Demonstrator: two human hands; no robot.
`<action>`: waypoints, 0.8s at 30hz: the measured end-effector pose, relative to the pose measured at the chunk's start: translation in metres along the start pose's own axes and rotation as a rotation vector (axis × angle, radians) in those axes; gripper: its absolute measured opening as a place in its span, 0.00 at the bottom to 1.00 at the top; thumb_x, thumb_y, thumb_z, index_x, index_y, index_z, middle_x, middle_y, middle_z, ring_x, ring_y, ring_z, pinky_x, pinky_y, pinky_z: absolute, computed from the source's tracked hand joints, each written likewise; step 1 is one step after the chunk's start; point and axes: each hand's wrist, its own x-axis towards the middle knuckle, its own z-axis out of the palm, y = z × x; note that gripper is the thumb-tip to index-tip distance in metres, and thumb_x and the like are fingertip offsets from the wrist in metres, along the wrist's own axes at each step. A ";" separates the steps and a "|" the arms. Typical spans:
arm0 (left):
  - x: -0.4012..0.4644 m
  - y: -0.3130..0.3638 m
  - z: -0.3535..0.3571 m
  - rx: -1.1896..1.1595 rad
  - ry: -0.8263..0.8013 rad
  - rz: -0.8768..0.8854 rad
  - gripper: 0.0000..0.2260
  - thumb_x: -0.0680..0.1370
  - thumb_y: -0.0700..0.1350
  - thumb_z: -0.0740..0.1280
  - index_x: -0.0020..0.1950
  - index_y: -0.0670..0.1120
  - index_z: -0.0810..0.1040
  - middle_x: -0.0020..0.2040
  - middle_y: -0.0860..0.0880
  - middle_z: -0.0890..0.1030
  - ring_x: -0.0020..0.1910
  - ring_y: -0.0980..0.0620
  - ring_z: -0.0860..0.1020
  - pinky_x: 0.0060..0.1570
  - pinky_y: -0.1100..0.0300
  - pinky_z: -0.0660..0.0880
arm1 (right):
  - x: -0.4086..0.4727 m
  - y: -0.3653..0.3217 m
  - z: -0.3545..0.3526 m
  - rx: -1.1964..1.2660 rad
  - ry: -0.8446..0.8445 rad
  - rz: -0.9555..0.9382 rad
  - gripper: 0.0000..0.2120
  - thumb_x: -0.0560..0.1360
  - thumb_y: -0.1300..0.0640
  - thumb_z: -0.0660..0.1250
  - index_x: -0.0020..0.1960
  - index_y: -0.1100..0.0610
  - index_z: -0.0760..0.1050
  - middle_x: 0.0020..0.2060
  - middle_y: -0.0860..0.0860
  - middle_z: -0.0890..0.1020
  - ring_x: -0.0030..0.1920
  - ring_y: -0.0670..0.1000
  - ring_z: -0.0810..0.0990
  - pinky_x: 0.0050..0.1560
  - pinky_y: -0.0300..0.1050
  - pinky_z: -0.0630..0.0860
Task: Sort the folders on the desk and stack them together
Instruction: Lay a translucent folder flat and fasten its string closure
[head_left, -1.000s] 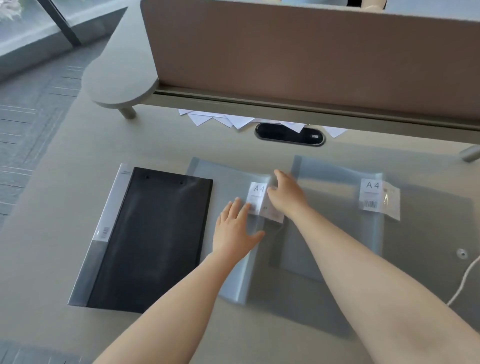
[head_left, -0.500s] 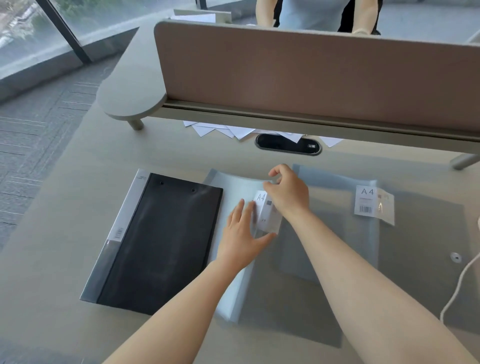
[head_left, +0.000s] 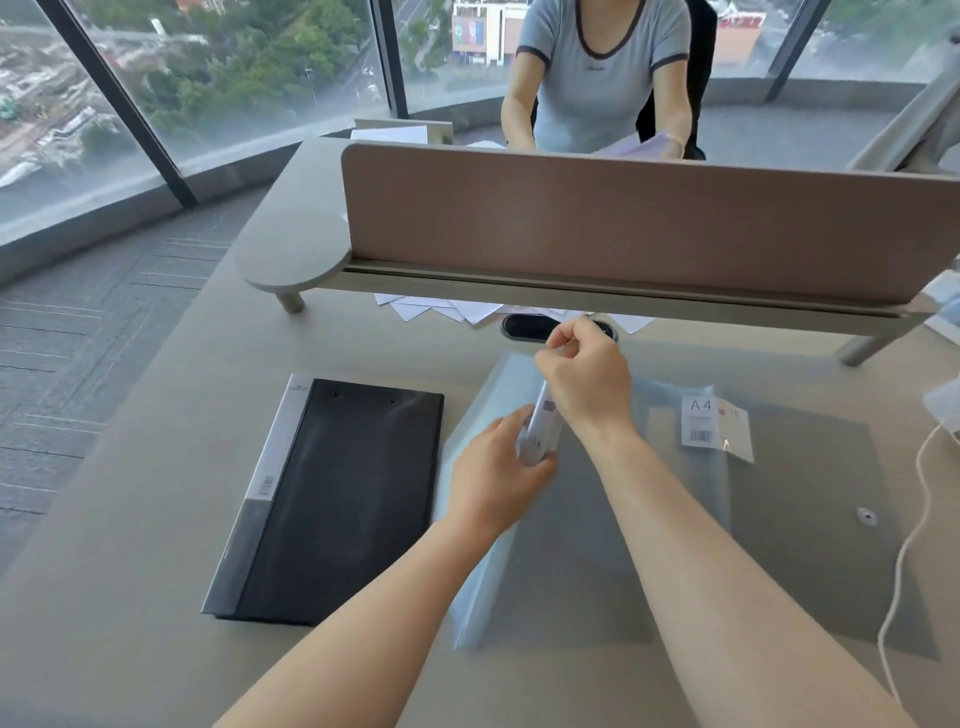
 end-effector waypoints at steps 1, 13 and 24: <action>-0.002 0.004 -0.004 0.011 0.056 0.021 0.07 0.72 0.49 0.66 0.50 0.53 0.78 0.39 0.55 0.78 0.38 0.52 0.75 0.35 0.56 0.72 | -0.002 -0.005 -0.002 0.030 -0.003 -0.010 0.05 0.68 0.62 0.64 0.43 0.56 0.74 0.30 0.45 0.72 0.33 0.49 0.71 0.37 0.44 0.69; 0.007 0.019 -0.068 -0.370 0.223 0.000 0.15 0.70 0.49 0.67 0.40 0.36 0.73 0.31 0.42 0.75 0.30 0.52 0.69 0.29 0.52 0.68 | -0.005 -0.012 -0.023 0.395 0.112 -0.029 0.11 0.76 0.56 0.64 0.59 0.51 0.74 0.49 0.52 0.78 0.37 0.46 0.77 0.40 0.47 0.78; 0.011 0.018 -0.135 -0.535 0.234 0.064 0.09 0.75 0.34 0.68 0.42 0.47 0.83 0.31 0.56 0.83 0.30 0.57 0.79 0.30 0.63 0.76 | -0.025 0.050 -0.003 0.308 -0.122 0.281 0.27 0.76 0.51 0.66 0.73 0.51 0.65 0.69 0.54 0.70 0.68 0.54 0.71 0.70 0.55 0.68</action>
